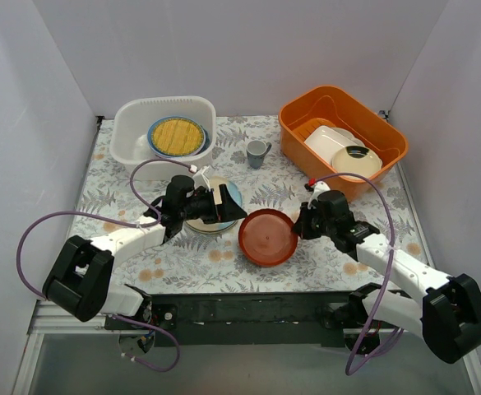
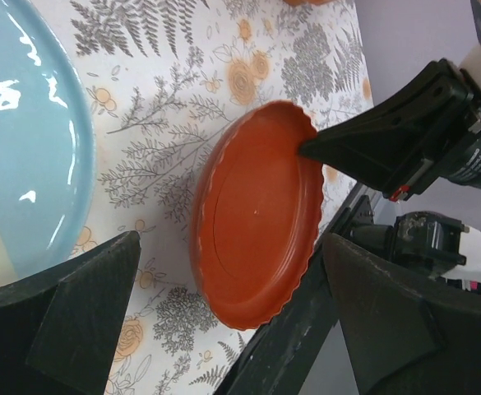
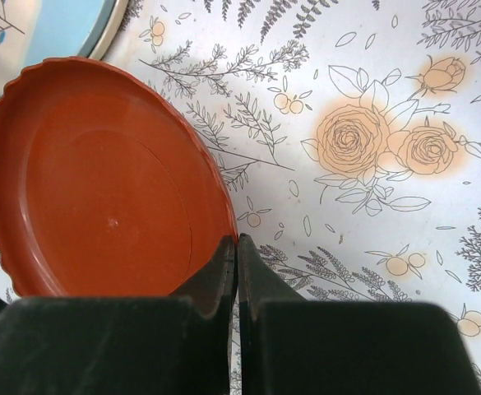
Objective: Place the plates into the plastic bin on the countertop
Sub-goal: Pick up the plate at the center of the board.
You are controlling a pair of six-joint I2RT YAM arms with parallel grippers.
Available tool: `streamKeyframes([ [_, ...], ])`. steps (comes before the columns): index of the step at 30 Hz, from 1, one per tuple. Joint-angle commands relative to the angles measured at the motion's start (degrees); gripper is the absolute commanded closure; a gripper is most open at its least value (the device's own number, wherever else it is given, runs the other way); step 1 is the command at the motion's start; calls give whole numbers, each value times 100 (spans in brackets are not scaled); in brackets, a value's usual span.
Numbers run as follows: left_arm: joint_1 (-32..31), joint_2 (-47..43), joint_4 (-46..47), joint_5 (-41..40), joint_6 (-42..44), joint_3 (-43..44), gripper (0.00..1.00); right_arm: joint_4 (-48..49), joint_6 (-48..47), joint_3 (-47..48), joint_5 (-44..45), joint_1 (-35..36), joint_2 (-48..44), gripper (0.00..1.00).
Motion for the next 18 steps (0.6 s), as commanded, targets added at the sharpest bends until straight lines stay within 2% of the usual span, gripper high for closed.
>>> streamKeyframes([
  [1, -111, -110, 375, 491, 50, -120, 8, -44, -32, 263, 38, 6, -311, 99],
  [18, -515, 383, 762, 579, 42, -331, 11, 17, 100, 175, 3, 6, -698, 99],
])
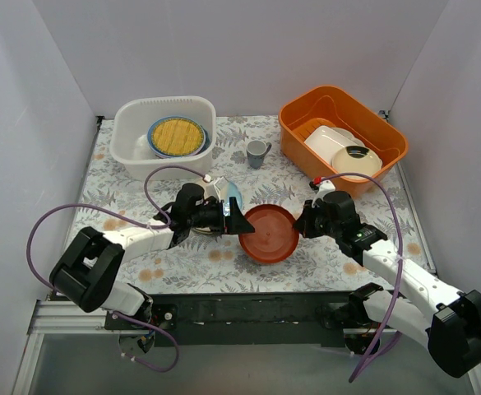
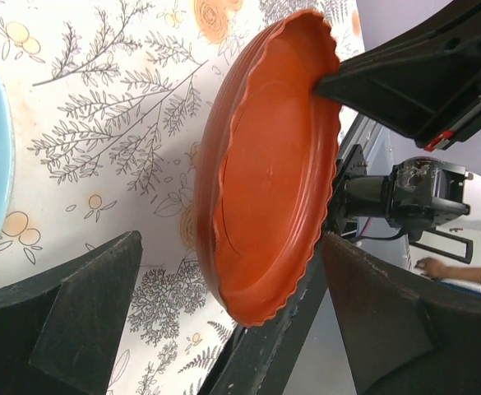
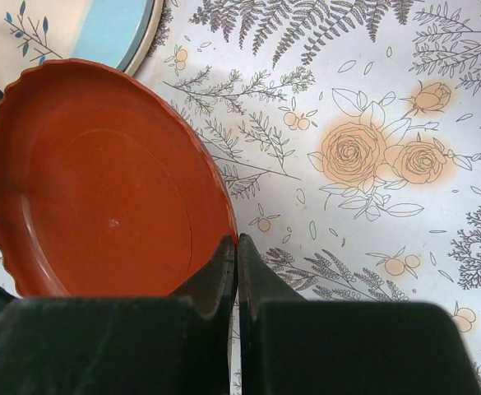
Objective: Place the plates into the plastic bin on the countertop
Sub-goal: Pick up the plate at the center of the board.
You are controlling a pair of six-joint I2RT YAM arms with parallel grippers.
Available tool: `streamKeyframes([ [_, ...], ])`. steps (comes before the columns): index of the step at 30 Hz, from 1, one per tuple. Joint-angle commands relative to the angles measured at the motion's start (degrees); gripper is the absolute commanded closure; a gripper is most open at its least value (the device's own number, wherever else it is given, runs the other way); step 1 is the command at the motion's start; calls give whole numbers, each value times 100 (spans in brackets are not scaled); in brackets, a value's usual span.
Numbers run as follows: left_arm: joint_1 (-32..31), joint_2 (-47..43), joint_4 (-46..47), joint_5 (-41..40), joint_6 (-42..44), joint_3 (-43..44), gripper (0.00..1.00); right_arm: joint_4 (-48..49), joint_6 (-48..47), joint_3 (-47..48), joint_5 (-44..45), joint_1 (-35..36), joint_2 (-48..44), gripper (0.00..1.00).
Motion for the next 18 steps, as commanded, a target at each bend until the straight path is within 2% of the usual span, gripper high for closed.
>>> streamKeyframes([
  [1, -74, 2, 242, 85, 44, -56, 11, 138, 69, 151, -52, 15, -84, 99],
  [8, -100, 239, 374, 59, 35, 24, 18, 199, 113, 116, -96, 6, -75, 99],
  [11, -109, 371, 531, 85, -61, -38, 26, 243, 96, 133, -140, 6, -14, 99],
  [15, -144, 495, 769, 200, -167, -125, 45, 270, 175, 98, -228, 6, 30, 99],
  [16, -153, 521, 822, 200, -184, -143, 54, 287, 175, 55, -245, 6, 30, 99],
  [18, -162, 582, 884, 217, -211, -126, 64, 357, 219, 2, -245, 15, -5, 99],
])
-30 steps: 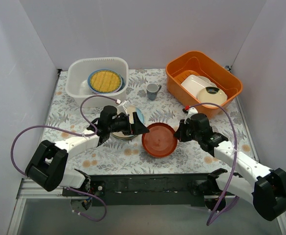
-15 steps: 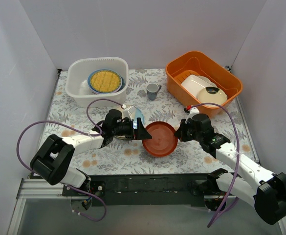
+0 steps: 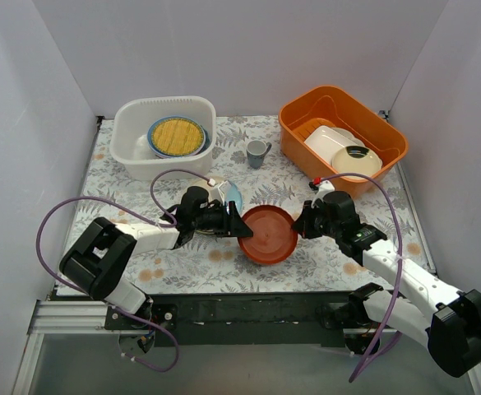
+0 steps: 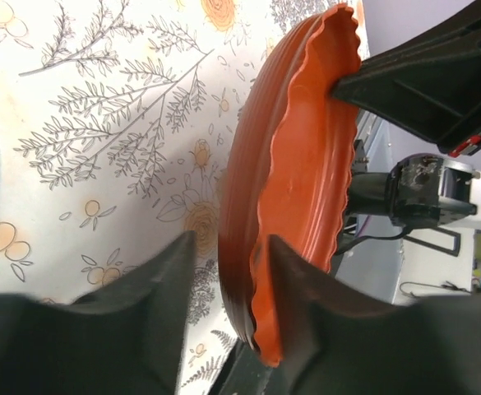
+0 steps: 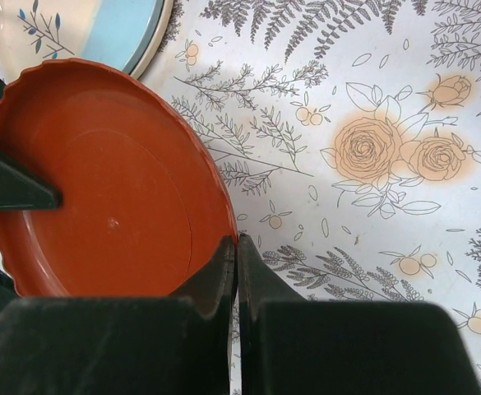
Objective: Place the plates into the plastic bin on the countertop
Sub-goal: Pick up the plate at the center of the board.
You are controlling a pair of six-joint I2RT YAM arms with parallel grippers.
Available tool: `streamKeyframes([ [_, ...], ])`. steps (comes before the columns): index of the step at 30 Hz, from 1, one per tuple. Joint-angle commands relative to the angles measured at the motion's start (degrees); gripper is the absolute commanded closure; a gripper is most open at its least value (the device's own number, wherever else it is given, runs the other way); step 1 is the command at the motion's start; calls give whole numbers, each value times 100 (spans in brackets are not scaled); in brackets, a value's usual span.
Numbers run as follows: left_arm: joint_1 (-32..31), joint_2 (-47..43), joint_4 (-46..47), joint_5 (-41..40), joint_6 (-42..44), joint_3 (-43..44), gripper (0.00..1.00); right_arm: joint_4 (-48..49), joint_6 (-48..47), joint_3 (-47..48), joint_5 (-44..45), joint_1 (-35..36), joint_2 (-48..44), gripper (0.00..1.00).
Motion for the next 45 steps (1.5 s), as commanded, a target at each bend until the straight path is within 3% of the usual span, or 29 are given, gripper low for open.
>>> streamKeyframes([
  [1, -50, 108, 342, 182, -27, -36, 69, 401, 129, -42, -118, 15, -40, 99],
  [2, -50, 143, 324, 183, -10, -19, 83, 410, 138, -51, -110, 6, -49, 99],
  [5, -59, 188, 368, 165, -36, 17, 100, 419, 103, -25, -119, 6, 4, 99],
  [11, -68, 249, 342, 104, -80, 34, 100, 463, 76, 36, -154, 6, 118, 98],
  [18, -77, 188, 210, 16, 16, 96, 100, 472, 120, -25, -136, 6, 39, 76],
  [26, -77, 47, 158, -99, -19, 96, 100, 463, 94, -25, -145, 15, 39, 59],
  [36, -77, -49, 60, -213, 43, 175, 100, 323, 112, -122, 92, 6, -338, 20],
  [45, -77, -155, -458, -582, 315, 403, 100, 261, 59, -157, 128, 6, -444, 7],
])
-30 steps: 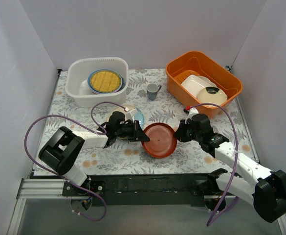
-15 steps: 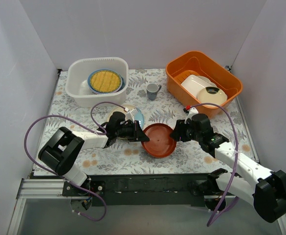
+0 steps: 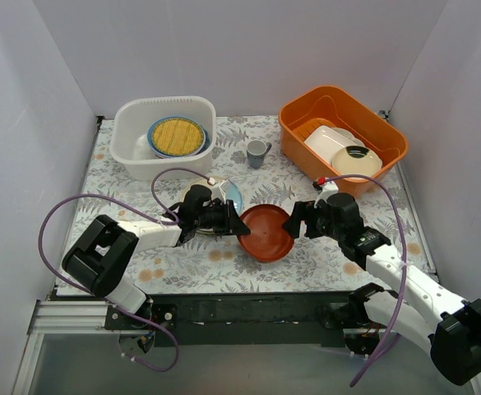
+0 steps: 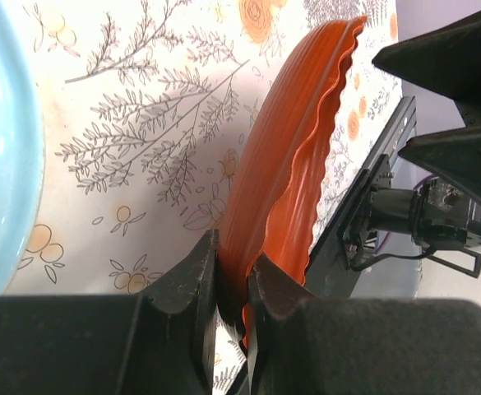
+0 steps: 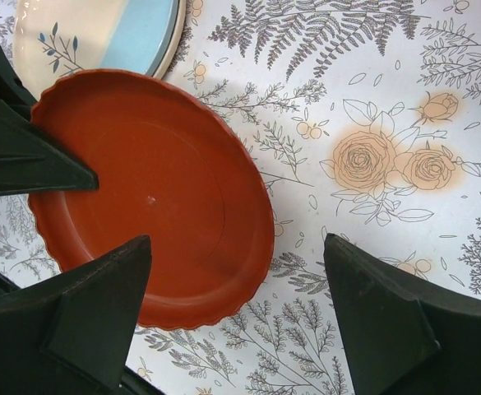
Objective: Place the plates into the plastic bin on the countertop
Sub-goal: Pick up the plate at the center of the board, then place the plate in the plastic bin.
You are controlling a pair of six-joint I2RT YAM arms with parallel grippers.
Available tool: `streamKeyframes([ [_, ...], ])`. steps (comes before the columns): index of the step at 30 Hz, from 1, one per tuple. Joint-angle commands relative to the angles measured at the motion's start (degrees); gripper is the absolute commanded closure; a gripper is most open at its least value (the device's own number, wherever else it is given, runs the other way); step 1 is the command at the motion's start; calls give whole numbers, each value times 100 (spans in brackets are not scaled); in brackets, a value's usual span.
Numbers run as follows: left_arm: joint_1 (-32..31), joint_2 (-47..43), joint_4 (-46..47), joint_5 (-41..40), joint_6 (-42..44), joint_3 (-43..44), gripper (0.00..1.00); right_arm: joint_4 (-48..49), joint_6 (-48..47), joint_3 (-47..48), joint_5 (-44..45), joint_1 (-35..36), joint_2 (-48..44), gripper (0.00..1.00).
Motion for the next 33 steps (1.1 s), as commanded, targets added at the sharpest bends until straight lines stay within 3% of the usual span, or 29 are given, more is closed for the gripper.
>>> streamKeyframes([
  [1, -29, -295, -231, -300, 221, 303, 100, 108, 2, -50, 73, 6, -132, 7],
  [18, 138, 136, -1329, -1540, 766, 2095, 100, -6, 20, -226, 152, 6, -378, 3],
  [27, 735, 663, -1619, -1303, 626, 3158, 100, -86, -33, -164, 170, 6, -202, 2],
  [33, 1544, 655, -1699, -767, 336, 3634, 100, -50, 28, -418, 222, 6, -308, 2],
])
